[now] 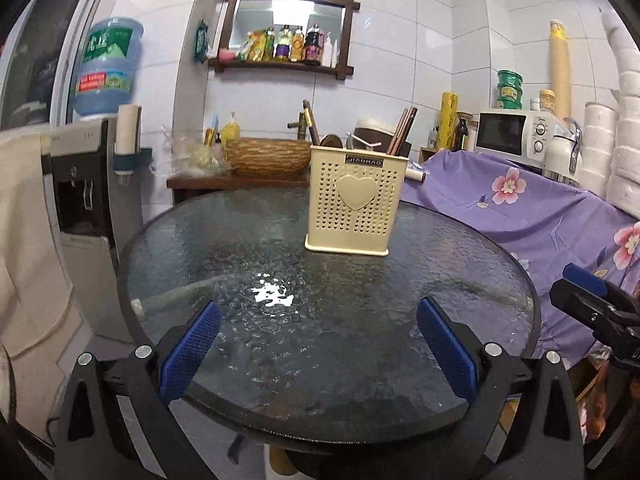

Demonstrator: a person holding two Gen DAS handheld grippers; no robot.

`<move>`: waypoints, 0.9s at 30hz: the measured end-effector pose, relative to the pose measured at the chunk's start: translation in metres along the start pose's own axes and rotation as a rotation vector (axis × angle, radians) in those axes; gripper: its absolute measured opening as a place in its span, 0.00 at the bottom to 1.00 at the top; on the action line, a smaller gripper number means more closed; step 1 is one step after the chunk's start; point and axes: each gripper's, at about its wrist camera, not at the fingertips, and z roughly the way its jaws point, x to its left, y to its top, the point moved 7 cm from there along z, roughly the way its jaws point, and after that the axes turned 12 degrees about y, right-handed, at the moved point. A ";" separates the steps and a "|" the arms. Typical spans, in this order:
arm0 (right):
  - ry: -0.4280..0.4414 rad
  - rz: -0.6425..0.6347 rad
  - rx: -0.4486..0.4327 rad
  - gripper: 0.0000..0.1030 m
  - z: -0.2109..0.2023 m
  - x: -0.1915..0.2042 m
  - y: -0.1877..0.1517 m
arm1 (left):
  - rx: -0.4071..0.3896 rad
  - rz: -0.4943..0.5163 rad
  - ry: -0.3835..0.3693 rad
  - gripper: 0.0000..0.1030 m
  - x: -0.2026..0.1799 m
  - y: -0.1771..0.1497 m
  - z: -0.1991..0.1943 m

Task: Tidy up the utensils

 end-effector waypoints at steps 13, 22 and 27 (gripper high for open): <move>0.007 -0.064 -0.049 0.94 -0.027 0.025 0.004 | -0.032 -0.032 -0.012 0.94 0.001 0.003 -0.027; 0.013 -0.060 -0.041 0.94 -0.025 0.027 0.004 | -0.025 -0.051 -0.010 0.94 0.008 0.003 -0.028; 0.021 -0.070 -0.033 0.94 -0.022 0.030 0.002 | -0.026 -0.057 -0.010 0.94 0.012 0.004 -0.029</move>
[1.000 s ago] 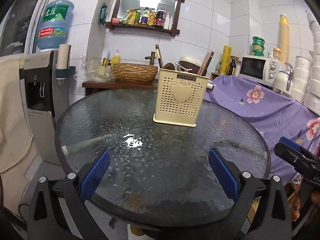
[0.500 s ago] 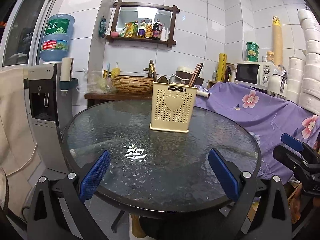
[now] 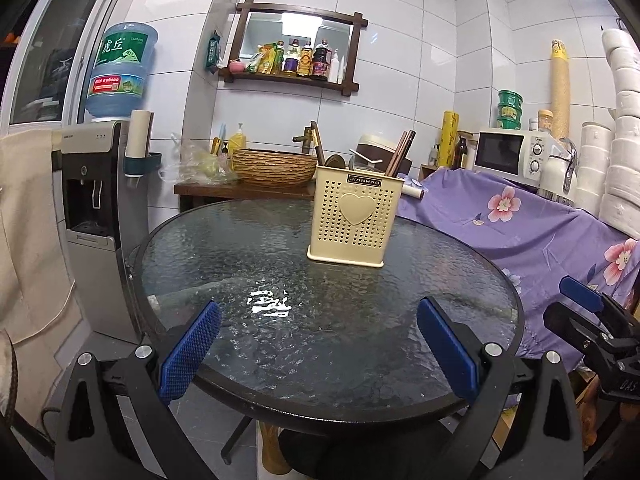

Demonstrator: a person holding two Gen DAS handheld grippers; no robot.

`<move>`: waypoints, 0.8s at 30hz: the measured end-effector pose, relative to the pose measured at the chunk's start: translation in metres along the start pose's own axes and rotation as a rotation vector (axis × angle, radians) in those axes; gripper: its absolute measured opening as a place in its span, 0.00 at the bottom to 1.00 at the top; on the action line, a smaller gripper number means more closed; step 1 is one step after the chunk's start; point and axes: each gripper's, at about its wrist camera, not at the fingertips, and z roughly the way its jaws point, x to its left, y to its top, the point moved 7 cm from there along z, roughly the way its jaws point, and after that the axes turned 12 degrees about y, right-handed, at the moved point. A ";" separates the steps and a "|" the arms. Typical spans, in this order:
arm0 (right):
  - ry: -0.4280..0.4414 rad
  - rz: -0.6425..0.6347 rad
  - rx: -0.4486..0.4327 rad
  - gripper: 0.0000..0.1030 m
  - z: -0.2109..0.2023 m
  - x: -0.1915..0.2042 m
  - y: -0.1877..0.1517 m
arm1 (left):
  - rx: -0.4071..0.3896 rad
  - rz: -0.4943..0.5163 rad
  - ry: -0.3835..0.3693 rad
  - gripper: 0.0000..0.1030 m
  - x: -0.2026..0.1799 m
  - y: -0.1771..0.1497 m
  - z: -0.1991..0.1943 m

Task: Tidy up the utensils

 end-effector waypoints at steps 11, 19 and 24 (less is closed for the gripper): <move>0.011 0.014 0.007 0.94 0.000 -0.002 -0.002 | 0.006 -0.006 -0.011 0.94 0.002 0.000 0.000; 0.017 0.006 0.009 0.94 0.000 0.001 -0.003 | 0.004 0.004 -0.022 0.94 0.000 0.001 -0.002; 0.020 0.017 0.009 0.94 0.000 -0.001 -0.003 | 0.006 0.007 -0.027 0.94 -0.001 0.001 -0.003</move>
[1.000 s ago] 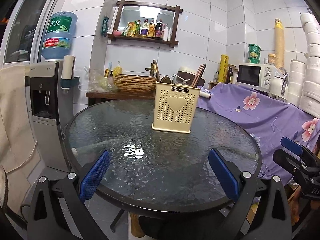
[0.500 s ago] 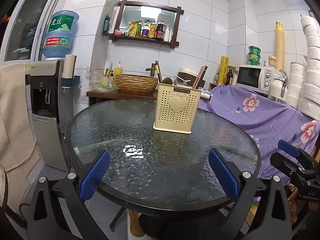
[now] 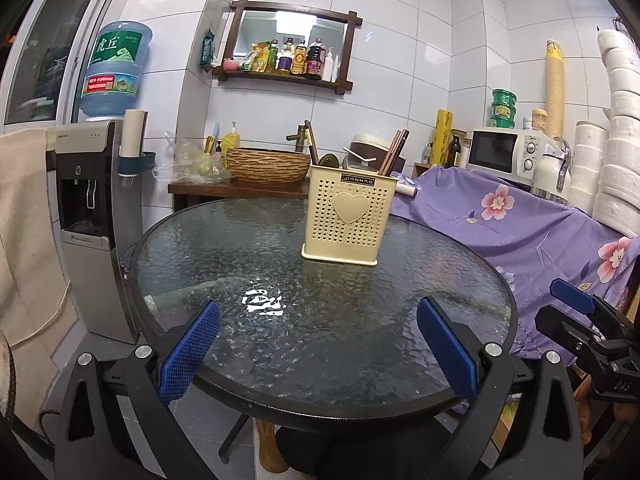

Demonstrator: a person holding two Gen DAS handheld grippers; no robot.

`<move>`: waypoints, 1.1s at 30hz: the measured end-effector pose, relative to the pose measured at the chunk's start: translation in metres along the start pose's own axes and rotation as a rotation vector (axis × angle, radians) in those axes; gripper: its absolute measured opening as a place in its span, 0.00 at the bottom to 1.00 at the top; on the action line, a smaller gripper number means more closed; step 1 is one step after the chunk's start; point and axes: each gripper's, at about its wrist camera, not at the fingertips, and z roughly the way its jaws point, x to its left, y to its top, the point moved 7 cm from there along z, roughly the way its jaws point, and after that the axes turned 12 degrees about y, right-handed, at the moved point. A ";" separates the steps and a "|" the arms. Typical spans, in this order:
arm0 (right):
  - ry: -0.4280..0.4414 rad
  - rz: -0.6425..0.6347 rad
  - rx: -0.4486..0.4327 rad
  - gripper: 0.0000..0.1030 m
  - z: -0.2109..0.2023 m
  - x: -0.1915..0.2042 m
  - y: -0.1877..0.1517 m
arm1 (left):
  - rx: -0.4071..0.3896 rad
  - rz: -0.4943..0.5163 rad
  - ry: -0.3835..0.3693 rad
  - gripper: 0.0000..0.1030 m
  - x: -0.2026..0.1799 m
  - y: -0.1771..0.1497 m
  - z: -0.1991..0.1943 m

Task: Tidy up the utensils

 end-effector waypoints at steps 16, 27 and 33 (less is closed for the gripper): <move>0.001 0.000 0.001 0.94 0.000 0.001 0.001 | 0.015 -0.004 -0.012 0.94 -0.002 -0.001 0.000; 0.002 0.003 0.008 0.94 0.002 0.002 -0.002 | 0.043 -0.011 -0.031 0.94 -0.004 -0.004 0.003; 0.000 0.005 0.006 0.94 0.003 0.003 -0.001 | 0.042 -0.021 -0.029 0.94 -0.002 -0.004 0.002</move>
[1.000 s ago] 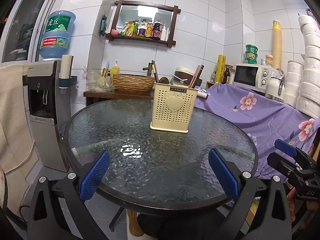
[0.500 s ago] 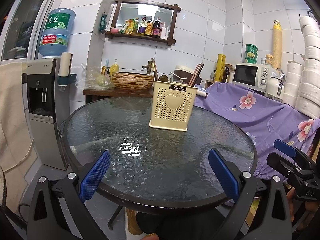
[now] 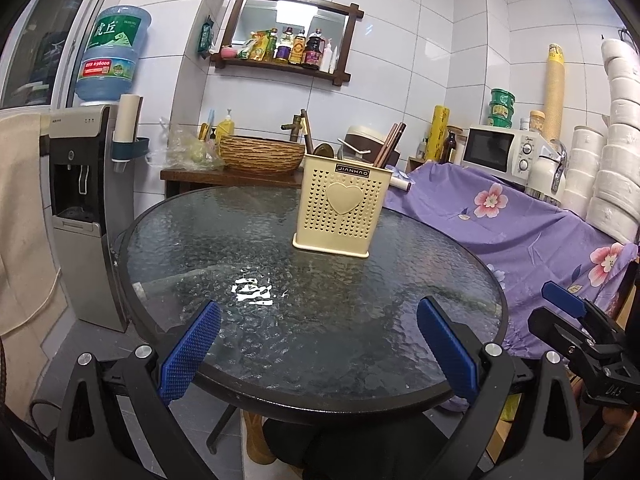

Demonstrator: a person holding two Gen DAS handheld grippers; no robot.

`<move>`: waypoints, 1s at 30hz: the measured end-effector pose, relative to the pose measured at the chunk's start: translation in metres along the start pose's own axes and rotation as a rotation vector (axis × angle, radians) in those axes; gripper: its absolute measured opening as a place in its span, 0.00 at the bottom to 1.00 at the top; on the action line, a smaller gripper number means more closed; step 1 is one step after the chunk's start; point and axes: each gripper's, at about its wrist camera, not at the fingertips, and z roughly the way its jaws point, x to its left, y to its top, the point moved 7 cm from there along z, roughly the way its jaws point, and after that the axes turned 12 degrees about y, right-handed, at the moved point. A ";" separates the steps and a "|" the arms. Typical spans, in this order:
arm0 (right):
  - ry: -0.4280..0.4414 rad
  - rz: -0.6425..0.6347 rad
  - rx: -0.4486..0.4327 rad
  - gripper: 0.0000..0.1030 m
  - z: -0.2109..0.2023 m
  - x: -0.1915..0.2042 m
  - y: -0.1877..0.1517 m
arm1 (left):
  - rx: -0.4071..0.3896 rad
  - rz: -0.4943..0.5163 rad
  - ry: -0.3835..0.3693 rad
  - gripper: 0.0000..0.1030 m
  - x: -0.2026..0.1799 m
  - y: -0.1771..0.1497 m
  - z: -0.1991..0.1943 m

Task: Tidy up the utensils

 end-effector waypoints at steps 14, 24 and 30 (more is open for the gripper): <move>0.007 0.028 0.003 0.94 0.000 -0.002 -0.003 | 0.020 0.026 0.042 0.94 -0.002 -0.002 0.003; 0.011 0.025 0.009 0.94 0.001 -0.001 -0.003 | 0.027 0.034 0.045 0.94 -0.001 -0.002 0.005; 0.011 0.026 0.010 0.94 0.002 0.000 -0.004 | 0.034 0.038 0.050 0.94 -0.001 -0.004 0.006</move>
